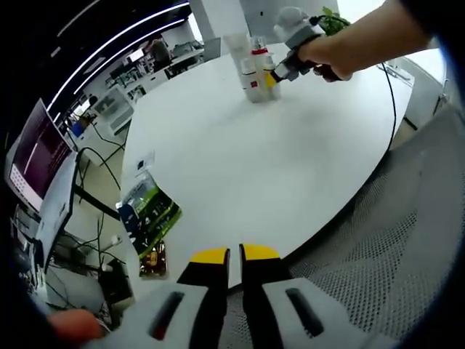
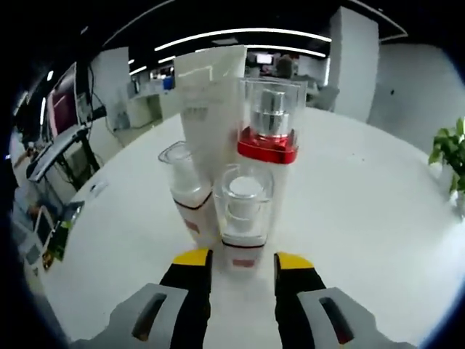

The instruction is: Arrange the skincare products in the storage area until every visible bottle or jar stands upright without overlapping.

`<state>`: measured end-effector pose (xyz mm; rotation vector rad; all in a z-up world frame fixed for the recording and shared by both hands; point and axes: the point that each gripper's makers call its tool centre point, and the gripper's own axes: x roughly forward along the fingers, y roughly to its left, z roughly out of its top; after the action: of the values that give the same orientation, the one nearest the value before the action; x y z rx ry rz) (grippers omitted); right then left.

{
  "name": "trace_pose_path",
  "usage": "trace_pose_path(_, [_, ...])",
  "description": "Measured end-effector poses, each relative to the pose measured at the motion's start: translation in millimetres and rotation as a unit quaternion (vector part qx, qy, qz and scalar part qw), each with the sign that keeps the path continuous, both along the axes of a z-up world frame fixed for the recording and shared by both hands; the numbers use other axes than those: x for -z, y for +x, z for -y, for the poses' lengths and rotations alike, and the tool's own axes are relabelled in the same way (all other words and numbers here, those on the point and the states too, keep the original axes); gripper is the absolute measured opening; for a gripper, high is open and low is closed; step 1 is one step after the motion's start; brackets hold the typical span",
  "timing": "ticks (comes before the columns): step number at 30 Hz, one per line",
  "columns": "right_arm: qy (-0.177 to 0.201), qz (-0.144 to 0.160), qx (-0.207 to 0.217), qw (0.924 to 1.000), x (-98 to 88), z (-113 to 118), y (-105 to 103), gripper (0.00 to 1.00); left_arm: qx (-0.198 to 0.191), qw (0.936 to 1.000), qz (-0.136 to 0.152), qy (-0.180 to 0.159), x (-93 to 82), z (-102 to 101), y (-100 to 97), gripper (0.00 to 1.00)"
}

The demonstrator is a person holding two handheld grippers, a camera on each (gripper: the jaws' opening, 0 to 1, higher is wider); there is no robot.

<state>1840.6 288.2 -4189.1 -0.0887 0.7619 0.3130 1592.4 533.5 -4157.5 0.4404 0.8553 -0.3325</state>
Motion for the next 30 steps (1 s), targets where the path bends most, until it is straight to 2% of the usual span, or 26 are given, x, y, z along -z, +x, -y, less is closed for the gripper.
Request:
trace_pose_path(1, [0.0,-0.013,-0.014,0.9998,4.2,-3,-4,0.4,0.0,1.0,0.0,0.0,0.0,0,0.0,0.0])
trace_pose_path(4, [-0.017,-0.015,-0.04,0.9989,10.1,4,-8,0.35,0.003,1.0,-0.003,0.002,0.8,1,-1.0,0.0])
trace_pose_path(7, [-0.021,-0.01,-0.032,0.9992,7.9,17,-9,0.34,0.005,1.0,-0.003,0.002,1.3,1,-1.1,0.0])
trace_pose_path(9, [-0.011,-0.012,-0.022,0.9996,4.7,24,-9,0.34,0.007,1.0,-0.005,0.003,1.8,1,-1.6,0.0])
trace_pose_path(15, [-0.004,0.002,-0.007,1.0,-5.3,33,-4,0.33,0.009,0.9999,-0.007,0.005,2.4,2,-2.4,0.0])
trace_pose_path(30, [0.034,0.011,0.02,0.9992,-14.1,32,14,0.32,0.009,0.9999,-0.009,0.007,3.0,1,-2.8,0.0])
